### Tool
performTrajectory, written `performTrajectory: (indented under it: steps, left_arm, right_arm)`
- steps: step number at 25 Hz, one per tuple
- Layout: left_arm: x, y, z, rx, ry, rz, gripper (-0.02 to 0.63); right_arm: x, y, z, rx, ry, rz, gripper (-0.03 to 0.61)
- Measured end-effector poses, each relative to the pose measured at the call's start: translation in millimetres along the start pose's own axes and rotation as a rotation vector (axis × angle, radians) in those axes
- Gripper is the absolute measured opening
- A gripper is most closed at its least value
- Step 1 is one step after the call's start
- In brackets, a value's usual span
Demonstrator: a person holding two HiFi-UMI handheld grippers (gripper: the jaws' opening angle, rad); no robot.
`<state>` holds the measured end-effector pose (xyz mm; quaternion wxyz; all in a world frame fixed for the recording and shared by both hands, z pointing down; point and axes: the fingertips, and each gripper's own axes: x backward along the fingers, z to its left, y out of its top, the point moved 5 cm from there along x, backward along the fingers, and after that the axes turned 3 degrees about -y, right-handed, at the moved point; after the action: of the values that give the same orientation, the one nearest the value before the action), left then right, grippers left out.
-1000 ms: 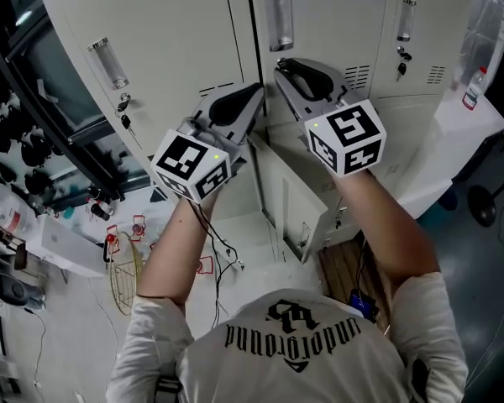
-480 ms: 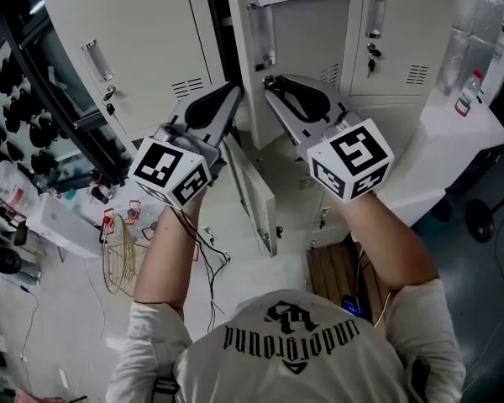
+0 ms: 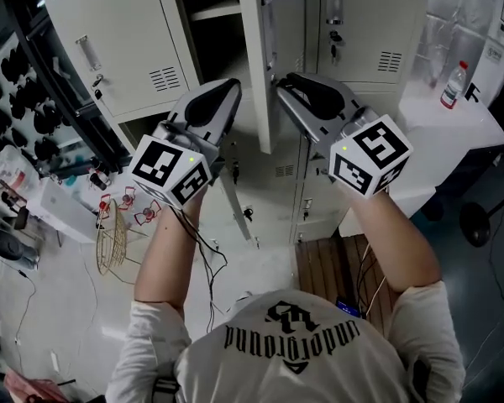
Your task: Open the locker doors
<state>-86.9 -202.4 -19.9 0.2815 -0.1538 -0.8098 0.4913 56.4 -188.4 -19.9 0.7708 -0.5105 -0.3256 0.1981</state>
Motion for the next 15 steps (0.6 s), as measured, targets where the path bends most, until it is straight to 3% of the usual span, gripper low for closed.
performTrajectory:
  steps: [15]
  left_arm:
    - [-58.7, -4.4, -82.7, 0.007, -0.077, 0.035, 0.007]
  right_arm:
    - [102.8, 6.6, -97.2, -0.048, -0.065, -0.001, 0.12]
